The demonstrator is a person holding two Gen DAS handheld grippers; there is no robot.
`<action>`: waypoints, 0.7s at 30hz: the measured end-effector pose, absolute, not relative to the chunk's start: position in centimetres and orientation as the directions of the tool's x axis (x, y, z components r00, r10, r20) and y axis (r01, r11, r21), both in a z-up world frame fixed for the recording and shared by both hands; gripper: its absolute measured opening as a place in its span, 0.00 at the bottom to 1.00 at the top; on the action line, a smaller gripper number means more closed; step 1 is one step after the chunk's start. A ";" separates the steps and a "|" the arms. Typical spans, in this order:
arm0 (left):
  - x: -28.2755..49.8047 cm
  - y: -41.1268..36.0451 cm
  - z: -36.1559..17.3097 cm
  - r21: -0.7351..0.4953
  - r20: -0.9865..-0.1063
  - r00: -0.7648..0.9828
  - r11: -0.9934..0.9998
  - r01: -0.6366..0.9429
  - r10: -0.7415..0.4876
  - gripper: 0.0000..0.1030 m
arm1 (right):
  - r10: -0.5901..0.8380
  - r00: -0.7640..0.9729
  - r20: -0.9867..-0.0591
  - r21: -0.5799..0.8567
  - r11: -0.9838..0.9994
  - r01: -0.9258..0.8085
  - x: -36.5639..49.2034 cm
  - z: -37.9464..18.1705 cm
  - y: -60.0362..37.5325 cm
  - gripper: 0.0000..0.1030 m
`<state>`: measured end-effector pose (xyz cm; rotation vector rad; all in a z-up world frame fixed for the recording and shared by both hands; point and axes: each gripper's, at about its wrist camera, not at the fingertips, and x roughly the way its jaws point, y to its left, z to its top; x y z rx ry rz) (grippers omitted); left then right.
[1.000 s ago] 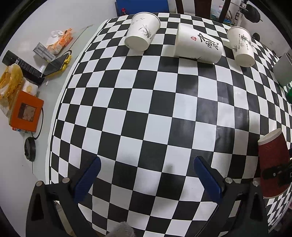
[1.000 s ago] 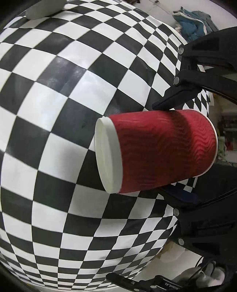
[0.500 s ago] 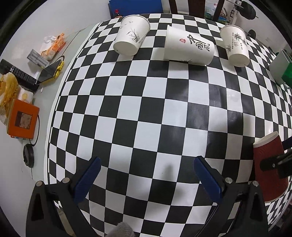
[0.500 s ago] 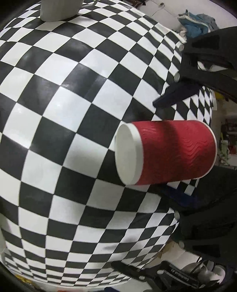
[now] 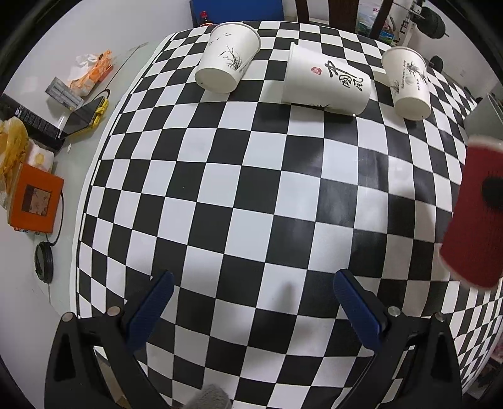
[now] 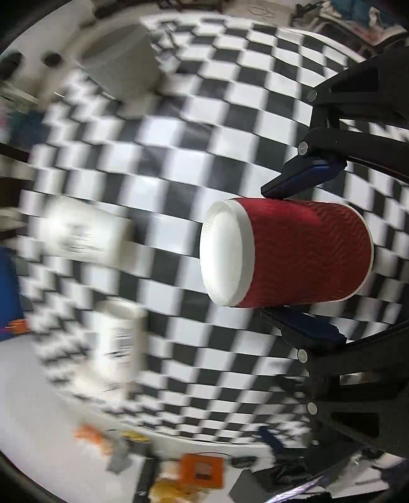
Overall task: Flip cup upside down
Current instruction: 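Rotate the right gripper to turn the red cup rim-down, then lower the red cup onto the table and open the right gripper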
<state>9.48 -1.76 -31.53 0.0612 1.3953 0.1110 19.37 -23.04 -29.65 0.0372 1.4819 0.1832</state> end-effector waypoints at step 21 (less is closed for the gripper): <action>8.4 -5.0 -29.1 0.092 -0.962 0.259 0.996 0.004 0.088 1.00 | 0.058 0.420 -0.906 0.049 0.998 -0.034 9.1 -31.6 -24.3 0.74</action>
